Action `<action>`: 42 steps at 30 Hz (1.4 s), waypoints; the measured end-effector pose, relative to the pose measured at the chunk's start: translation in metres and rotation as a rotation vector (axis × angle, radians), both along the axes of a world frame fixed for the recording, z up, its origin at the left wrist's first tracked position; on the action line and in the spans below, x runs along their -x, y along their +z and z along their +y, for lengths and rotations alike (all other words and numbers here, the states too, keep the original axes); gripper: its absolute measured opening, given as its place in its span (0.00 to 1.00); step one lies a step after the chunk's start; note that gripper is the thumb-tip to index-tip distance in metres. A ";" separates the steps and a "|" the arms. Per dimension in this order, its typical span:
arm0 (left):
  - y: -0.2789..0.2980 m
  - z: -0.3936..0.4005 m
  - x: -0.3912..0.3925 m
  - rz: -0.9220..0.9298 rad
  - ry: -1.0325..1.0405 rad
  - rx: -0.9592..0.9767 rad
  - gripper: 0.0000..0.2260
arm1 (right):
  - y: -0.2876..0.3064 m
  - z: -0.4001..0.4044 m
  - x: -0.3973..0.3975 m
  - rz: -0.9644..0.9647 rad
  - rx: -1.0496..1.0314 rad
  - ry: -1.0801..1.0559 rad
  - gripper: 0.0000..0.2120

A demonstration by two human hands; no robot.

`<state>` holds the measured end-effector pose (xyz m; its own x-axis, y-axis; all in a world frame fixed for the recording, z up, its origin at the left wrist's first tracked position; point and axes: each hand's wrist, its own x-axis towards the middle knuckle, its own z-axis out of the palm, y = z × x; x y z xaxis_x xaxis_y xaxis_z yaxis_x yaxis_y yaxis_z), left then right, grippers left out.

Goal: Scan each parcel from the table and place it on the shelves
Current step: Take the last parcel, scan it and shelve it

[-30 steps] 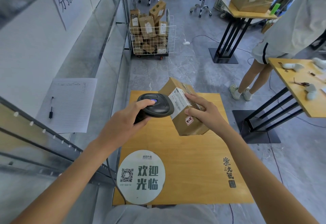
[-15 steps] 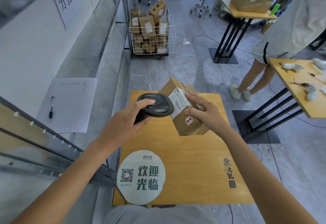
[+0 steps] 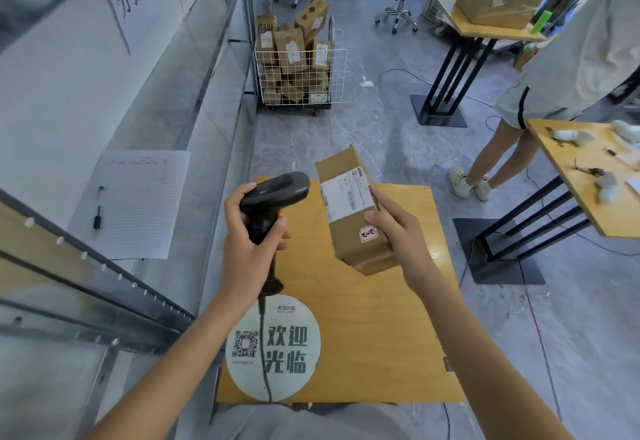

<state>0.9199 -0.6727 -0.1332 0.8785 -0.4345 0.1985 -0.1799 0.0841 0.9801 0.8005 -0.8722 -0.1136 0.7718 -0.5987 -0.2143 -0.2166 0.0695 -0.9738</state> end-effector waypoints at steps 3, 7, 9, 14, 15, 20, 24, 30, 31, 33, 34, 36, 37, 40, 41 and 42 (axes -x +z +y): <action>-0.003 -0.012 0.013 0.178 0.049 0.103 0.26 | -0.001 0.016 -0.002 -0.023 -0.085 -0.050 0.27; 0.000 -0.018 0.027 0.246 0.121 0.151 0.27 | -0.003 0.035 -0.010 -0.054 -0.219 -0.084 0.27; 0.007 -0.019 0.035 0.229 0.185 0.090 0.27 | -0.006 0.042 -0.013 -0.072 -0.250 -0.051 0.28; 0.015 -0.014 0.060 0.269 0.362 0.121 0.27 | -0.012 0.053 -0.014 -0.075 -0.275 0.036 0.27; 0.015 -0.012 0.065 0.277 0.399 0.135 0.26 | -0.012 0.055 -0.012 -0.074 -0.275 0.070 0.27; 0.016 -0.005 0.104 0.261 0.603 0.155 0.24 | -0.008 0.063 0.011 -0.108 -0.168 0.318 0.31; 0.014 0.001 0.144 0.288 0.774 0.201 0.26 | -0.005 0.069 0.041 -0.162 -0.044 0.532 0.36; 0.023 0.023 0.210 0.316 0.916 0.181 0.25 | -0.003 0.091 0.086 -0.175 -0.053 0.727 0.42; 0.025 0.027 0.218 0.315 0.933 0.182 0.26 | -0.002 0.096 0.091 -0.184 -0.042 0.751 0.43; 0.027 0.038 0.231 0.308 0.958 0.187 0.26 | -0.002 0.107 0.099 -0.194 -0.040 0.804 0.44; 0.027 0.044 0.238 0.300 0.973 0.193 0.27 | -0.002 0.113 0.101 -0.197 -0.039 0.827 0.45; 0.027 0.057 0.251 0.285 1.013 0.213 0.27 | 0.000 0.128 0.106 -0.204 -0.036 0.878 0.46; 0.027 0.066 0.258 0.278 1.040 0.222 0.26 | 0.000 0.137 0.108 -0.206 -0.037 0.906 0.46; 0.027 0.098 0.282 0.269 1.159 0.244 0.25 | -0.001 0.173 0.119 -0.202 -0.071 1.014 0.46; 0.028 0.111 0.291 0.267 1.208 0.257 0.25 | -0.003 0.188 0.123 -0.205 -0.085 1.058 0.46; 0.028 0.125 0.302 0.265 1.257 0.271 0.24 | -0.005 0.204 0.128 -0.208 -0.093 1.102 0.45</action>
<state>0.6181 -0.5480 -0.1048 0.6773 0.7302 -0.0900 -0.0853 0.1994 0.9762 0.6727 -0.6686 -0.1189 0.8956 0.4439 -0.0283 -0.0387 0.0144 -0.9991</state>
